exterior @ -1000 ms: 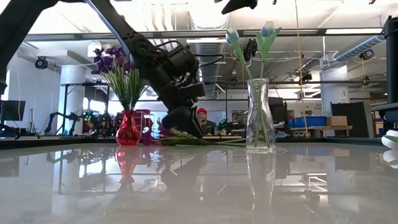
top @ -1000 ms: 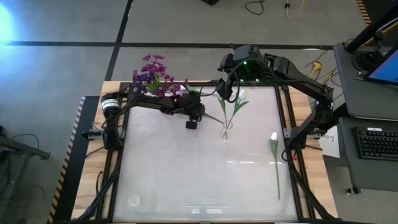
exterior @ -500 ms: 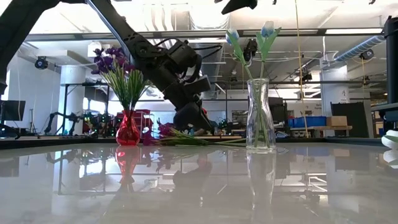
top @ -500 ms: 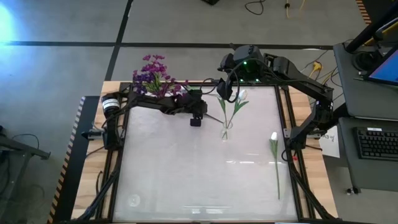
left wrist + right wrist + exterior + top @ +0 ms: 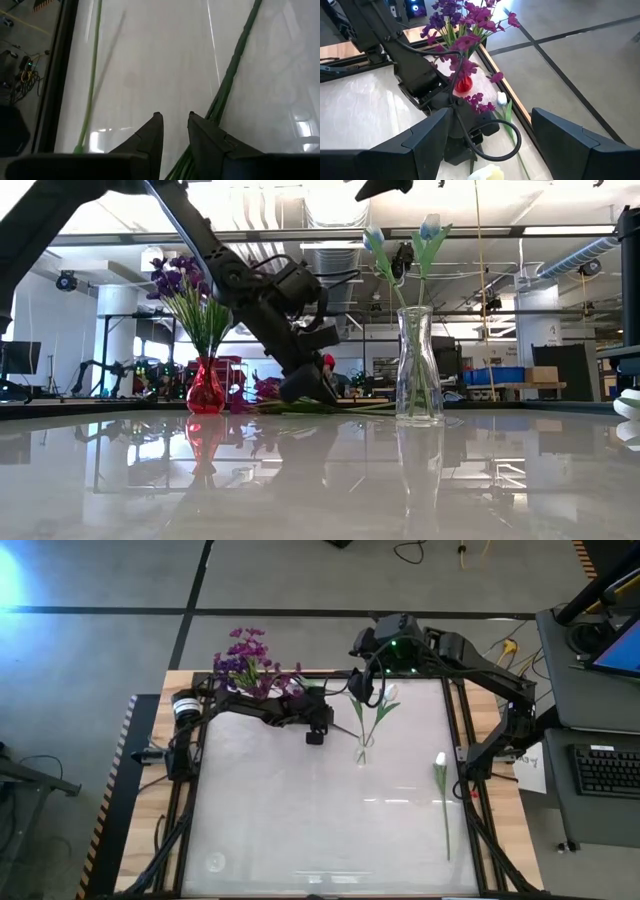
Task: Sort flowers into vase by color
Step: Put the light purple flower into the red vase
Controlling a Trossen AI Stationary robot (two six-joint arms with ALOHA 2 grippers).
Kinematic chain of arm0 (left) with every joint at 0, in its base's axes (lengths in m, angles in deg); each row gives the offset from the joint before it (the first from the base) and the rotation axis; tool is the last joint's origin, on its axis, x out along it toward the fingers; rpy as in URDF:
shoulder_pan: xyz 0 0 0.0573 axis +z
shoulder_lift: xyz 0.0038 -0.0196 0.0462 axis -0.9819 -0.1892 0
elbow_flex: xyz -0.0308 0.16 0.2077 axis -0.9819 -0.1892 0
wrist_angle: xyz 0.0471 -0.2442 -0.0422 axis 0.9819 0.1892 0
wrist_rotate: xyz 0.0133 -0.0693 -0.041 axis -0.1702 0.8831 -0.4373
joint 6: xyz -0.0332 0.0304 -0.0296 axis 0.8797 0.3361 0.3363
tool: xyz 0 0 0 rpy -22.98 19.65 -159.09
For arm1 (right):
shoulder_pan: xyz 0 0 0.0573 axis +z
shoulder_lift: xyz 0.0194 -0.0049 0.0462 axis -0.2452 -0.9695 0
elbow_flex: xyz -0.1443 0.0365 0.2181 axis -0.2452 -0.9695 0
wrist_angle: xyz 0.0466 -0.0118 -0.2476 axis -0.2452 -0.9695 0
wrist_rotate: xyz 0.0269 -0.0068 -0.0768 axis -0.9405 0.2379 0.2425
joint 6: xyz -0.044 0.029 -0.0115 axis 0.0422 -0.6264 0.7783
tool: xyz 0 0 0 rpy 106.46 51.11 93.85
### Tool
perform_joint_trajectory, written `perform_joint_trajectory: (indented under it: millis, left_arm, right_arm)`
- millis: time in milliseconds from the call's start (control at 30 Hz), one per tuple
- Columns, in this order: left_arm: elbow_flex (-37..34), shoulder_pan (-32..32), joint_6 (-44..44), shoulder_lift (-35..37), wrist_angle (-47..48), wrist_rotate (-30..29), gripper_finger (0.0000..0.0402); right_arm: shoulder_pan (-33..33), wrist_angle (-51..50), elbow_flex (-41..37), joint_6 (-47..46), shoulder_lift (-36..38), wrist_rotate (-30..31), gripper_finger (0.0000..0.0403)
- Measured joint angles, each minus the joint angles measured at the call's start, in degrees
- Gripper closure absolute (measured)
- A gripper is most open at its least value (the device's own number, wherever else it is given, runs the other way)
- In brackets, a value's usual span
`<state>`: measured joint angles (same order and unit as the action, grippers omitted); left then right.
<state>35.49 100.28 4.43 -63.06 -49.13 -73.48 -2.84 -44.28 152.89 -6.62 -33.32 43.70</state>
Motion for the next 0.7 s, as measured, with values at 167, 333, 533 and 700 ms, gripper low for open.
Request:
perform_joint_trajectory:
  millis: [167,333,533,700]
  left_arm:
    - [0.0,0.0,-0.4,-0.1,1.2,0.0,0.0326]
    - [0.0,-0.2,-3.1,-0.1,5.5,0.0,0.0326]
    - [0.2,-0.3,-4.8,0.4,10.2,-0.1,0.0325]
    - [0.1,-0.8,-4.9,1.5,13.3,-0.1,0.0325]
  right_arm:
    - [0.2,0.0,0.0,0.0,0.0,0.0,0.0129]
    - [0.3,-0.1,0.0,0.1,0.0,0.0,0.0129]
    - [0.3,-0.1,0.0,0.1,0.0,0.0,0.0129]
    - [0.3,-0.2,0.0,0.1,0.0,0.0,0.0129]
